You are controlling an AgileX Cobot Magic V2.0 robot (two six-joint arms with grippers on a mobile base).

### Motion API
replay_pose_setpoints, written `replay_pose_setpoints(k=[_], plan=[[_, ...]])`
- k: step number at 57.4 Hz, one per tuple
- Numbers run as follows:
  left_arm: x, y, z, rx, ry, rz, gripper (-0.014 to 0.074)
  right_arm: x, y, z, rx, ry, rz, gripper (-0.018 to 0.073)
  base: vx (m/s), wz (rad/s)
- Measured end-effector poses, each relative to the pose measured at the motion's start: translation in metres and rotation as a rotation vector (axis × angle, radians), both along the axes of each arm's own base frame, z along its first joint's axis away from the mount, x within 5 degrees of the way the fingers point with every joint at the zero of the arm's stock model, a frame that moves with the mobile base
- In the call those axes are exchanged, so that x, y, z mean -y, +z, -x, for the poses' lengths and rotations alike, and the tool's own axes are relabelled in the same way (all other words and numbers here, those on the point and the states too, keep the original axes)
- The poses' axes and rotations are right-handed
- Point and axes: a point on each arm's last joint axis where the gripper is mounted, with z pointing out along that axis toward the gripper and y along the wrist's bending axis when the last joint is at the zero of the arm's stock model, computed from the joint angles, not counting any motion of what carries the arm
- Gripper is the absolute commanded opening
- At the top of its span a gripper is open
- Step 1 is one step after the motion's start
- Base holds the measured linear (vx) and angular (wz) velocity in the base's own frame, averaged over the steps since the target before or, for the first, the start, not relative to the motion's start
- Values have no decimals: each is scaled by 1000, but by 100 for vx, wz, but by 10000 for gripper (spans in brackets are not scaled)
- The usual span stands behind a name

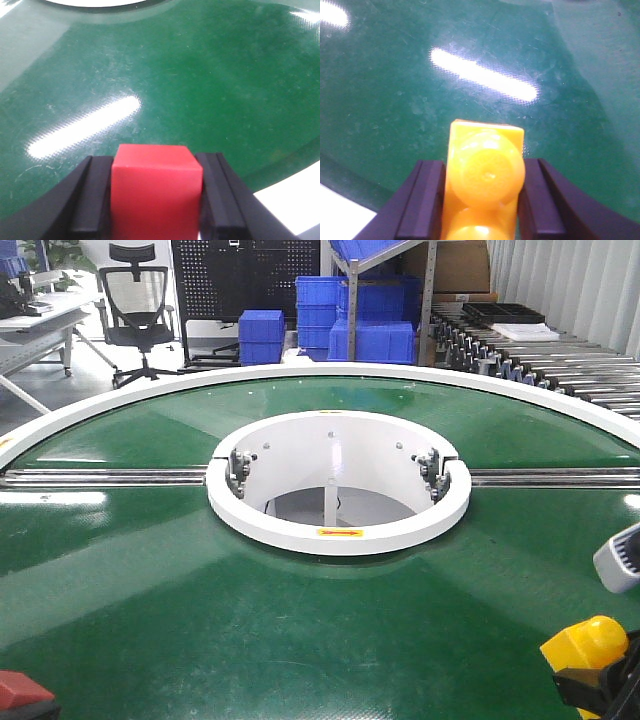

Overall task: Pick red and yellow blocks into blue bin
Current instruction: 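Lift both held blocks off the table, then drive the base away from the table holding both blocks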

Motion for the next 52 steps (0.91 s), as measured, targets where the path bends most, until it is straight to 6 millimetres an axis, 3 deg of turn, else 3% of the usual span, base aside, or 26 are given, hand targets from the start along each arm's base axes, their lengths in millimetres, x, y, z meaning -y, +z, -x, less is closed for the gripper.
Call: replay_pose_setpoints(k=[28,52], plan=[[0,0,0,-1,0,2,201,0,0,0,0,0,1,247,-3,13],[0,-1,0,-3,0,3,201,0,0,0,0,0,0,247,-13,49]])
